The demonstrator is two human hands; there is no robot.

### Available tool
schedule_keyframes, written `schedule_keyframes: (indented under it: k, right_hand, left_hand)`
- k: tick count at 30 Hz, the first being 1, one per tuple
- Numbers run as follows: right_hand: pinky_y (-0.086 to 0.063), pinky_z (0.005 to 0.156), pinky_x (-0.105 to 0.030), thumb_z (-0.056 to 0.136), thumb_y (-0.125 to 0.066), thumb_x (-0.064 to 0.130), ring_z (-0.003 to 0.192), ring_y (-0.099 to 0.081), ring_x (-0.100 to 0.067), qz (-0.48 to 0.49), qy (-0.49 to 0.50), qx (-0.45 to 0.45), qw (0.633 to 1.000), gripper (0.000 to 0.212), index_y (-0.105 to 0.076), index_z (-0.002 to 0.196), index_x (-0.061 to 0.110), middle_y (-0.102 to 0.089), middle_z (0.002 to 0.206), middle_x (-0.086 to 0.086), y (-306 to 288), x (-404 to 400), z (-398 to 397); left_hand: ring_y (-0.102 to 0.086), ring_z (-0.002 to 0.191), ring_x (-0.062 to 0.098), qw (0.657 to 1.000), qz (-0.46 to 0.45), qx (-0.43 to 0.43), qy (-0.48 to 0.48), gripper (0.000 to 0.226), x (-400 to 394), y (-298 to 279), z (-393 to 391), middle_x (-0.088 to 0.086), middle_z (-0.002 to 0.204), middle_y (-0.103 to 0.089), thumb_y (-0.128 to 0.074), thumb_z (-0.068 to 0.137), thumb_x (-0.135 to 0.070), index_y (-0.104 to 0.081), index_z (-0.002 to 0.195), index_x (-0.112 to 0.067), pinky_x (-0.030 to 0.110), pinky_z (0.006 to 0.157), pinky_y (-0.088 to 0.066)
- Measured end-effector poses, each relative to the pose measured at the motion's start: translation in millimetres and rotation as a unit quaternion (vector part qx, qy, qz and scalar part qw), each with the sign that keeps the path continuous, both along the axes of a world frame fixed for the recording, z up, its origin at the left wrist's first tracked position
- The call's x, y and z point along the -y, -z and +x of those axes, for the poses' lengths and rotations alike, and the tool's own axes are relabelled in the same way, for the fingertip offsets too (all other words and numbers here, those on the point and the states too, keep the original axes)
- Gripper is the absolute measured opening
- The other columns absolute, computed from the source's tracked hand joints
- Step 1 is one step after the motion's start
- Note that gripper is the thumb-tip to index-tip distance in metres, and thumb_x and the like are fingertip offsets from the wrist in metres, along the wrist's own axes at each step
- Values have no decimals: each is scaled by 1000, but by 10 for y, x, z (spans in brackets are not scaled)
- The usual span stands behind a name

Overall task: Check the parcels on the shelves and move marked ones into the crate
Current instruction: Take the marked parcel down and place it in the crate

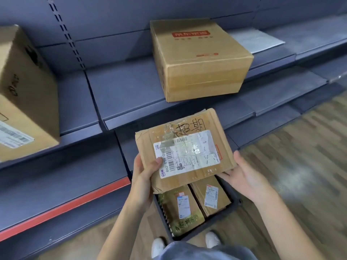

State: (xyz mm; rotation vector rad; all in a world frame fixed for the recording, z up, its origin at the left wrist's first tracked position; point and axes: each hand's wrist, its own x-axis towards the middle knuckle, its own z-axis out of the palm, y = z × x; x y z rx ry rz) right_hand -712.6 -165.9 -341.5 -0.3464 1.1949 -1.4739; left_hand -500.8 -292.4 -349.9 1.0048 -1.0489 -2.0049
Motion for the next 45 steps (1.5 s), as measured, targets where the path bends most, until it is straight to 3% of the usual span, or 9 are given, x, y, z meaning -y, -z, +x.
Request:
schedule_keyframes:
  k: [6,13,17,21,24,27,36,40,45]
  right_hand:
    - [-45,97,-33,37,-86,60,119,-54,-22,-14,89,68,994,110,-50,129,12,-61,126,-9,248,-7,-304]
    - [-52,90,-36,52,-86,44,120,-54,-27,21,-62,120,991,99,-42,137,18,-56,132,-11,650,-86,-427]
    - [-48,89,-36,45,-87,43,113,-57,-24,58,-95,102,989,95,-50,129,20,-61,126,-6,843,-101,-735]
    - [-54,73,-25,62,-70,25,91,-66,-13,85,-135,45,986,51,-57,111,23,-72,99,6,1009,-7,-1009]
    - [-55,79,-27,44,-84,36,98,-66,-13,117,-172,0,978,82,-55,119,19,-69,109,2,1218,41,-1130]
    - [-43,98,-48,65,-71,31,108,-61,-24,167,-169,-19,971,52,-58,115,23,-67,115,-3,1456,64,-1107]
    - [-48,93,-37,94,-49,10,99,-63,-14,214,-116,-130,961,24,-61,94,30,-67,98,13,2990,185,-791]
    - [-48,77,-24,92,-47,3,90,-60,-6,222,-171,-203,938,20,-56,99,20,-62,96,15,3789,194,-701]
    - [-48,79,-26,94,-46,9,92,-57,-10,243,-223,-258,908,19,-51,112,14,-59,101,10,4564,339,-605]
  left_hand:
    - [-64,103,24,996,26,11,-86,56,-459,179,-524,6,117,-62,-66,68,-23,-39,116,-32,47,85,-53]
    - [-66,78,-8,985,42,44,-161,72,-1026,375,-1220,-9,102,-54,-60,68,-21,-18,127,-21,16,59,-52]
    - [-65,94,-2,980,53,79,-175,84,-1083,547,-1332,-9,108,-57,-72,64,-31,-19,129,-28,31,84,-54]
    - [-50,122,18,963,86,164,-195,94,-868,710,-1208,2,136,-43,-70,56,-54,-22,135,-35,46,105,-40]
    - [-53,118,19,969,97,204,-98,81,-701,899,-1045,4,136,-48,-70,62,-50,-39,134,-25,36,99,-44]
    - [-62,104,11,969,84,221,64,49,-719,1124,-1057,-11,116,-65,-71,72,-41,-56,118,-33,34,89,-48]
    - [-66,85,7,957,147,250,-26,31,-812,2710,-1139,-7,97,-68,-56,89,-4,-56,114,-22,18,67,-53]
    - [-60,82,12,922,98,373,12,30,-810,3485,-1094,-14,79,-63,-48,85,5,-53,85,-25,35,79,-52]
    - [-62,87,21,902,97,418,44,19,-732,4341,-1054,-2,91,-66,-47,83,-4,-53,98,-15,42,83,-51]
